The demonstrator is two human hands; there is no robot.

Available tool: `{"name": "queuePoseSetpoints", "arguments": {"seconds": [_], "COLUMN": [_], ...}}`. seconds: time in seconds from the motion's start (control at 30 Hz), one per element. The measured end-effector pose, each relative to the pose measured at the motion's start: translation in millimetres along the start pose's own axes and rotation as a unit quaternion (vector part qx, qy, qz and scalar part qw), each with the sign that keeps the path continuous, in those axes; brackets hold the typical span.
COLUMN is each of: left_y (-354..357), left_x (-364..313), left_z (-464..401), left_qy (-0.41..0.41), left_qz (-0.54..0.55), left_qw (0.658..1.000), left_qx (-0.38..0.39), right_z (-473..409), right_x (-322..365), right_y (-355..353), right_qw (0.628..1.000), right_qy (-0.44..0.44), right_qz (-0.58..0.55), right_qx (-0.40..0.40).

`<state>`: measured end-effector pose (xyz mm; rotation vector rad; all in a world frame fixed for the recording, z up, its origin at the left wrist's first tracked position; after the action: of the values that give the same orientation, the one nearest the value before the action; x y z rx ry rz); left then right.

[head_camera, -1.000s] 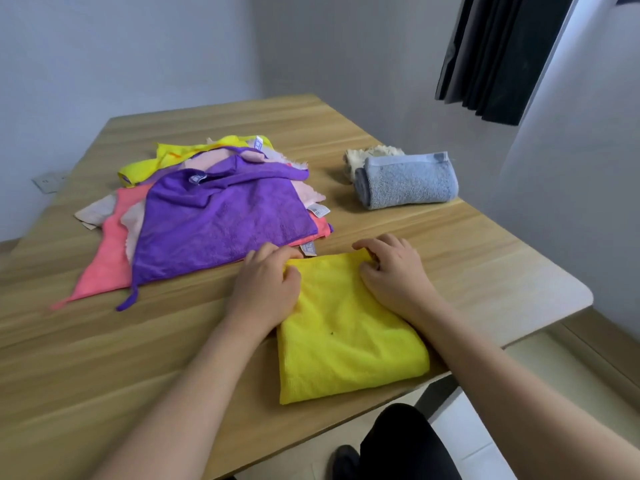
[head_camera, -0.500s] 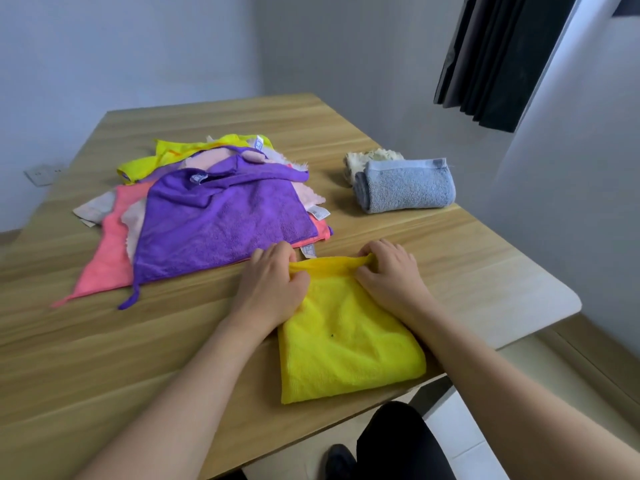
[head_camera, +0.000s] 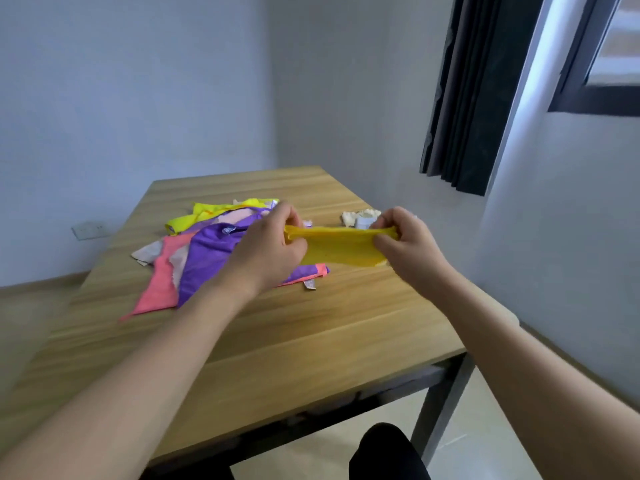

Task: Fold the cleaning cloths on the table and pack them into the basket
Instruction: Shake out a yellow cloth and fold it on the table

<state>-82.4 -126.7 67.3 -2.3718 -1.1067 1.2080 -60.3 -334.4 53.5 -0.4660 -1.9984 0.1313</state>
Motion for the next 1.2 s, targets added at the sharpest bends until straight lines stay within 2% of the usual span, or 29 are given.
{"name": "queuePoseSetpoints", "arguments": {"seconds": [0.07,0.13,0.2,0.23,0.37,0.43,0.63,0.8,0.93,1.0,1.07,1.13,1.2], "left_y": [5.6,23.7,42.5,47.9,50.9,54.6,78.7,103.4,111.8,116.1,129.0,146.9,169.9], "left_x": [2.5,15.2,28.2,34.9,52.2,57.9,65.0,83.7,84.6,79.3,75.0,69.1,67.1], "left_z": [29.7,70.1,113.2,128.2,129.8,117.3,87.9,83.6,64.9,50.2,36.5,21.4,7.2], "left_qy": [-0.020,-0.028,-0.035,-0.051,-0.160,-0.179,-0.190,-0.203,-0.177,-0.189,-0.253,-0.313,-0.368], "left_qz": [-0.045,-0.083,-0.087,-0.070,0.046,0.045,-0.071,-0.190,-0.232,-0.190,-0.062,0.065,0.158], "left_qw": [0.996,0.977,0.942,0.933,0.939,0.945,0.960,0.935,0.925,0.933,0.944,0.933,0.907], "left_qx": [0.068,0.195,0.324,0.349,0.300,0.270,0.191,0.221,0.244,0.239,0.204,0.164,0.129], "right_z": [24.4,55.1,87.5,99.9,104.3,92.3,57.5,48.4,39.2,23.6,2.7,-21.3,-46.7], "right_x": [-16.5,-46.0,-71.9,-80.0,-78.4,-72.3,-81.5,-118.2,-123.8,-123.6,-125.2,-132.7,-144.3], "right_y": [-3.2,-1.8,-1.1,-2.8,-10.0,-8.3,6.1,29.5,42.7,40.6,30.6,16.1,-1.3], "right_qw": [0.999,0.986,0.951,0.937,0.937,0.940,0.944,0.913,0.933,0.939,0.948,0.954,0.958], "right_qy": [0.020,0.068,0.113,0.128,0.159,0.160,0.183,0.118,0.080,0.103,0.159,0.218,0.240], "right_qz": [0.033,0.091,0.171,0.194,0.186,0.186,0.210,0.359,0.316,0.286,0.235,0.174,0.145], "right_qx": [0.038,0.121,0.230,0.262,0.250,0.235,0.177,0.154,0.151,0.161,0.143,0.105,0.054]}}
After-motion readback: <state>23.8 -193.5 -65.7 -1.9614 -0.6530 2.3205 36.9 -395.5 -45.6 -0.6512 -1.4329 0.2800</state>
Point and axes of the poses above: each hand's wrist, its own z-axis away from the middle knuckle, its own y-axis out of the palm, x = y × z, the point moved 5 cm from there along -z, towards the middle knuckle, and after that the axes turned 11 degrees about -x, right-handed, at the moved point
